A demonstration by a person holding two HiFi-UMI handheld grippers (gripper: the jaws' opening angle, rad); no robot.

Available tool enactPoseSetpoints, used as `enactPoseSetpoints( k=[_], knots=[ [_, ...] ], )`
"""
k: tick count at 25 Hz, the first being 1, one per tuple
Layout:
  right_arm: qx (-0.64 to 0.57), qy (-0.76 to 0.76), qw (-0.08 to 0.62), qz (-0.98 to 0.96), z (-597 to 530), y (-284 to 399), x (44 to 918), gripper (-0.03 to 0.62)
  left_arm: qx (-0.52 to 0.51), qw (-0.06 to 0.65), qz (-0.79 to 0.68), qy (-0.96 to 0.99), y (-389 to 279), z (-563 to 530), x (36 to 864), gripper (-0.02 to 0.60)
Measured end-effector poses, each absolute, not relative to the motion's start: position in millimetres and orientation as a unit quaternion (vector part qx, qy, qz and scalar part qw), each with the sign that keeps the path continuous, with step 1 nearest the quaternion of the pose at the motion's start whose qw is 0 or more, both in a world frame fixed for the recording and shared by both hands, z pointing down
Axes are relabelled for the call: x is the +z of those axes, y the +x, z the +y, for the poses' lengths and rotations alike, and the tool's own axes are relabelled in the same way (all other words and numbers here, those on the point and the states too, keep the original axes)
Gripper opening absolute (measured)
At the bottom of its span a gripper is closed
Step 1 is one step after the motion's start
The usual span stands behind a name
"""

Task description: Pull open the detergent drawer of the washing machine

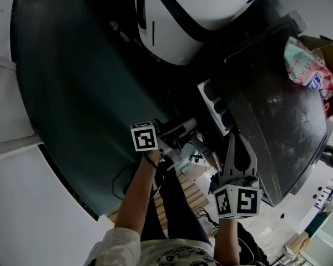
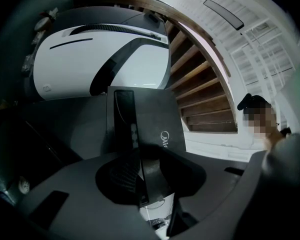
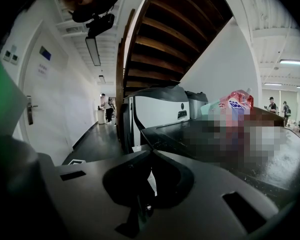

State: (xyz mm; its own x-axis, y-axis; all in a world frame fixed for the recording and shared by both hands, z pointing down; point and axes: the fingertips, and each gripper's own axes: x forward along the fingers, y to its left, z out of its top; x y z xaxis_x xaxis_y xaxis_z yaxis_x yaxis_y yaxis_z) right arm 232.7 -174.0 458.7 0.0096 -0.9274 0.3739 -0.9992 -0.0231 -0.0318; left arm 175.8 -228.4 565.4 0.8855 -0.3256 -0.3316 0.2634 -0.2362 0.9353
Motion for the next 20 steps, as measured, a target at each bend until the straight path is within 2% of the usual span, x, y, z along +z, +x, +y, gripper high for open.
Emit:
enactPoseSetpoints(
  k=[15, 16, 17, 20],
  knots=[
    [0.145, 0.710, 0.115, -0.679, -155, 221, 453, 0.014, -0.228, 0.612, -0.039, 0.756, 142, -211, 568, 0.129],
    [0.145, 0.710, 0.115, -0.679, -153, 220, 452, 0.014, -0.224, 0.610, -0.049, 0.758, 138, -211, 571, 0.091],
    [0.145, 0.711, 0.116, -0.679, -151, 218, 452, 0.014, -0.228, 0.608, -0.060, 0.758, 133, -211, 571, 0.021],
    [0.145, 0.711, 0.115, -0.679, -147, 213, 452, 0.014, -0.280, 0.621, -0.075, 0.728, 112, -217, 565, 0.012]
  ],
)
